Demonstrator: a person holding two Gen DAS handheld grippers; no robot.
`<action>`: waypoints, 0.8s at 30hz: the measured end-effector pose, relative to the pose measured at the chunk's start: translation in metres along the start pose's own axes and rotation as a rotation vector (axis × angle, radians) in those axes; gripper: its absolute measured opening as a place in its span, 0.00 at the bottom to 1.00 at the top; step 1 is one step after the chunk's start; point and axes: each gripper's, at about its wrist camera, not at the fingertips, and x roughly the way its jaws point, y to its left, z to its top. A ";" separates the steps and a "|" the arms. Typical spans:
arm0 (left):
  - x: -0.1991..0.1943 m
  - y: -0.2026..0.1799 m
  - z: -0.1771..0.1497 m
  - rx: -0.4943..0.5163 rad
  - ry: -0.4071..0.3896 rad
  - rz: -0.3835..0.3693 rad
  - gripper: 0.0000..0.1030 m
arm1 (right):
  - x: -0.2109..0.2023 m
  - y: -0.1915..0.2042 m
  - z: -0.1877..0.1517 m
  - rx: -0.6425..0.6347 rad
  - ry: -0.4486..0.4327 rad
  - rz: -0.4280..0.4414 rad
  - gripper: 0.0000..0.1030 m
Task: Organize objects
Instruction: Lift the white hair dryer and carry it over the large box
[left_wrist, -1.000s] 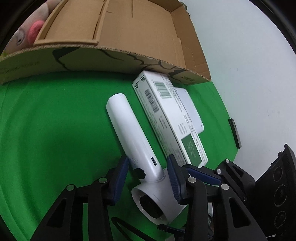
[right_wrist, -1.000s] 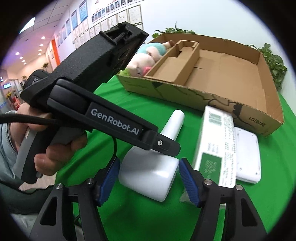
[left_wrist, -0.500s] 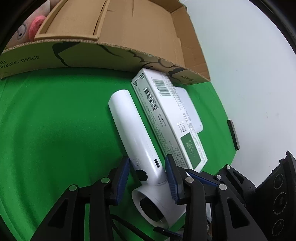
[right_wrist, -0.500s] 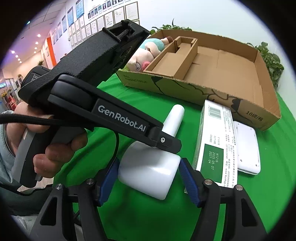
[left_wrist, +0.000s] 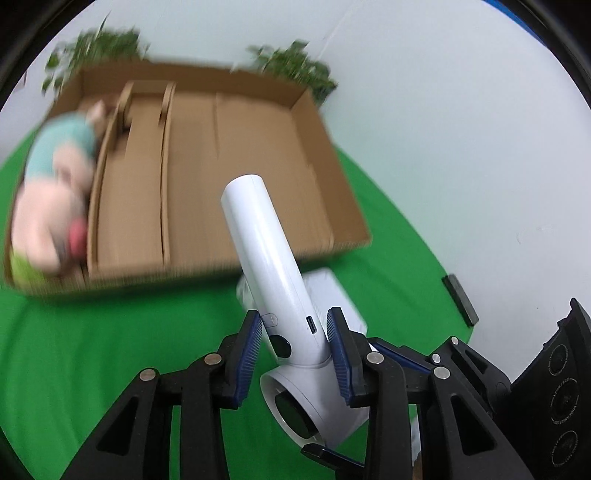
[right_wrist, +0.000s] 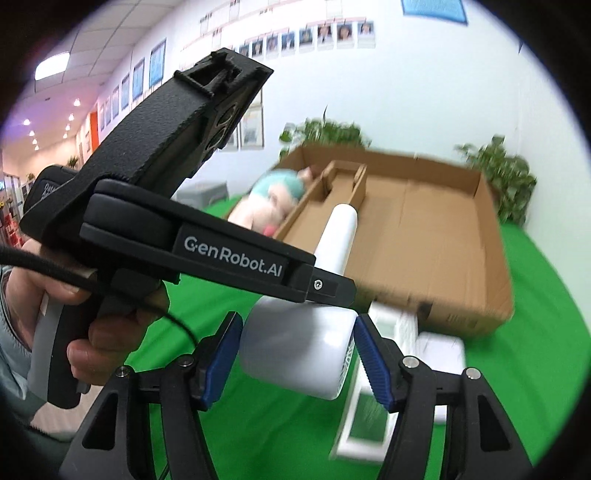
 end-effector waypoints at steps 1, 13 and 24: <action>-0.005 -0.005 0.010 0.022 -0.019 0.009 0.32 | -0.001 -0.002 0.007 -0.004 -0.019 -0.010 0.60; -0.019 -0.038 0.100 0.173 -0.108 0.045 0.32 | -0.007 -0.031 0.068 0.018 -0.197 -0.087 0.60; 0.035 0.023 0.151 0.085 0.034 0.106 0.31 | 0.080 -0.079 0.101 0.124 -0.054 0.009 0.60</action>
